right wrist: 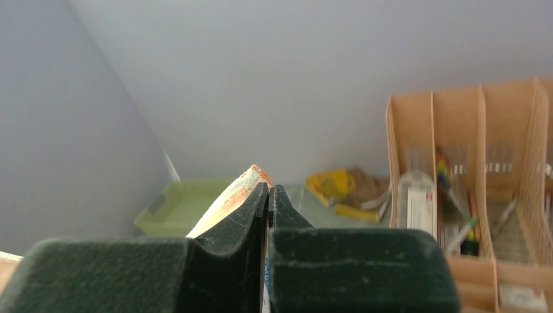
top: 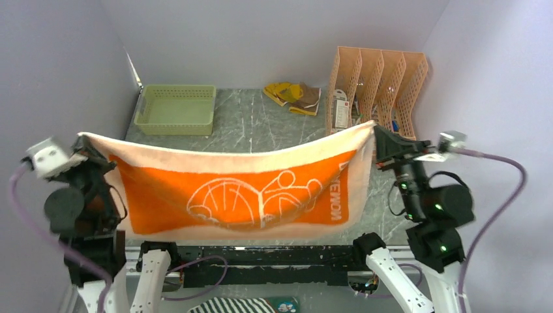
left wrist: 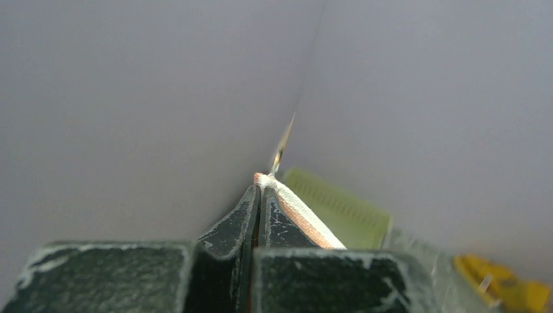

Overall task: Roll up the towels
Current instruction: Flatten out the towel at the center of the board.

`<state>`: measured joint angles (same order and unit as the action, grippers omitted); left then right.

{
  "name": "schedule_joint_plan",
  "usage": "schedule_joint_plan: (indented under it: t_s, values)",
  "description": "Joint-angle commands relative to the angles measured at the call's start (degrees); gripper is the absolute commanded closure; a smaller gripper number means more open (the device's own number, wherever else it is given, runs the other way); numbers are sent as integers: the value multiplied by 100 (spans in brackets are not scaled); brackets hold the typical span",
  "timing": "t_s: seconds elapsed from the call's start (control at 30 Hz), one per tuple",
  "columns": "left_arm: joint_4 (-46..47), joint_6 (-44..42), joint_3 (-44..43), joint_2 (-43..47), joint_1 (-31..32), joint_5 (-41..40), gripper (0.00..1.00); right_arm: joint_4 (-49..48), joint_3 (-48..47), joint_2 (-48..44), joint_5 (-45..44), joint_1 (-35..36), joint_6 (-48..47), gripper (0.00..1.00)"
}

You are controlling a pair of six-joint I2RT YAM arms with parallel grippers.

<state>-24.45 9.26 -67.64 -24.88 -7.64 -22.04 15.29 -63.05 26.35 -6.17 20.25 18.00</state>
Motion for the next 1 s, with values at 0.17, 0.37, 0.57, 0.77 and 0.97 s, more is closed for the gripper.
schedule_joint_plan:
  t_s: [0.17, 0.37, 0.57, 0.77, 0.97]
  values:
    - [196, 315, 1758, -1751, 157, 61, 93, -532, 1964, 702, -108, -39, 785, 100]
    - [1826, 782, 2712, -3081, 95, -105, 93, -2011, 2974, 2205, -284, -39, 691, 100]
    - [2378, 631, 1802, -4889, -36, -207, 93, -2937, 2266, 4423, -290, -92, 260, 100]
    - [2516, 25, 763, -6506, -200, 72, 93, -3244, 1139, 6490, 224, -482, 263, 100]
    - [2764, -70, 174, -7453, -544, 627, 93, -3166, 180, 7581, 476, -847, 115, 100]
